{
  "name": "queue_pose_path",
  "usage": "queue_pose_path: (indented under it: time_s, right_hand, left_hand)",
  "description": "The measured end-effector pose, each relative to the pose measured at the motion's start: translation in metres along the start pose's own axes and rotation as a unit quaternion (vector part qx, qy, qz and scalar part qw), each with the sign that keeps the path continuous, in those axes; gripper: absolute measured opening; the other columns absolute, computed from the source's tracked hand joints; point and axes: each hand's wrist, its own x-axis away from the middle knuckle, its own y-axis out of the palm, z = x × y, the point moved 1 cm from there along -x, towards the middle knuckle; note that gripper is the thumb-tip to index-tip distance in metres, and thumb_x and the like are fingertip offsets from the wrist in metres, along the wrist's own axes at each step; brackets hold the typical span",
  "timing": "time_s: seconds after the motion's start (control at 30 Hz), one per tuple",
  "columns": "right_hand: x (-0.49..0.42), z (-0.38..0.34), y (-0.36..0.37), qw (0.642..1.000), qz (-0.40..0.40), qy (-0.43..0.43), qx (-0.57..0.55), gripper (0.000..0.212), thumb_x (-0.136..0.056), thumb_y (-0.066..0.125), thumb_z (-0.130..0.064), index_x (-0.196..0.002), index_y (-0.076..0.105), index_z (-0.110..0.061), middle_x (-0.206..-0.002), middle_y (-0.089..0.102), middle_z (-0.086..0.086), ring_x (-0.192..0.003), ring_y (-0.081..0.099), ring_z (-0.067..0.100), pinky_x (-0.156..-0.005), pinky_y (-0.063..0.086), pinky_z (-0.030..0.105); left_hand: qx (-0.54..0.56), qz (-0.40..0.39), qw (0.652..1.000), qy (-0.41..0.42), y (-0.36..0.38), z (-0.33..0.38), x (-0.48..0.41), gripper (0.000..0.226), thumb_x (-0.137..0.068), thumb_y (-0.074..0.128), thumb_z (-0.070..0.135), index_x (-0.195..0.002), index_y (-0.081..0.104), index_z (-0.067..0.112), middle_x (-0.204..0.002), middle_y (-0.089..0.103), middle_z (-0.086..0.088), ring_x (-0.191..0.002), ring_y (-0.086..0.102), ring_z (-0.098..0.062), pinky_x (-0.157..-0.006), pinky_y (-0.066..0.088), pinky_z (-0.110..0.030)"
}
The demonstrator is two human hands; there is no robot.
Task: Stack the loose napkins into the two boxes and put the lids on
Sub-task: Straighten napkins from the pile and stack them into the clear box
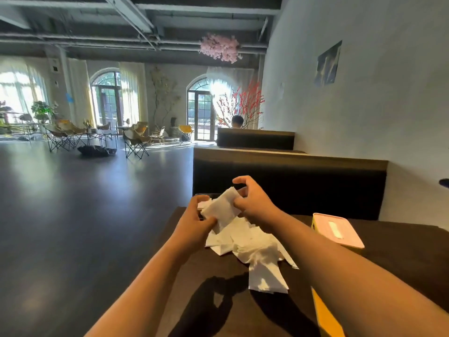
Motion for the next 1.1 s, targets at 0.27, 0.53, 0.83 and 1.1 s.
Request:
queue_pose_path:
  time_s: [0.27,0.53,0.83,1.1]
  right_hand:
    - [-0.141,0.016,-0.014,0.997,-0.05,0.021,0.062,0.042,-0.095,0.074,-0.01,-0.127,0.055,-0.03,-0.117,0.064,0.003,-0.105,0.066,0.022,-0.083,0.063,0.036]
    - [-0.239,0.083,0.013,0.972,-0.18,0.052,0.141,0.029,-0.095,0.075,-0.016,-0.12,0.064,-0.026,-0.109,0.071,0.003,-0.098,0.07,0.019,-0.077,0.062,0.032]
    - [-0.263,0.148,0.05,0.933,-0.273,0.053,0.228,0.038,-0.089,0.076,-0.007,-0.116,0.066,-0.032,-0.109,0.07,-0.004,-0.102,0.069,0.016,-0.089,0.062,0.036]
    - [-0.26,0.162,0.075,0.938,-0.258,0.018,0.229,0.029,-0.094,0.072,-0.009,-0.113,0.067,-0.031,-0.105,0.069,-0.005,-0.096,0.069,0.012,-0.082,0.062,0.029]
  left_hand:
    - [-0.036,0.013,0.999,0.029,0.017,-0.002,-0.106,0.055,-0.096,0.074,0.018,-0.135,0.041,0.039,-0.11,0.063,0.007,-0.09,0.07,-0.009,-0.059,0.054,-0.01]
    - [-0.193,-0.121,0.974,0.01,0.027,-0.051,-0.206,0.036,-0.103,0.065,0.027,-0.136,0.05,0.034,-0.124,0.069,-0.001,-0.099,0.069,-0.011,-0.087,0.06,-0.025]
    - [-0.306,-0.205,0.93,0.009,0.02,-0.104,-0.245,0.027,-0.111,0.05,0.034,-0.136,0.058,0.029,-0.116,0.068,0.007,-0.095,0.065,-0.007,-0.094,0.052,-0.026]
    - [-0.342,-0.15,0.925,0.062,0.004,-0.128,-0.246,0.018,-0.105,0.06,0.027,-0.117,0.073,0.026,-0.099,0.07,0.009,-0.085,0.066,-0.006,-0.089,0.06,-0.027]
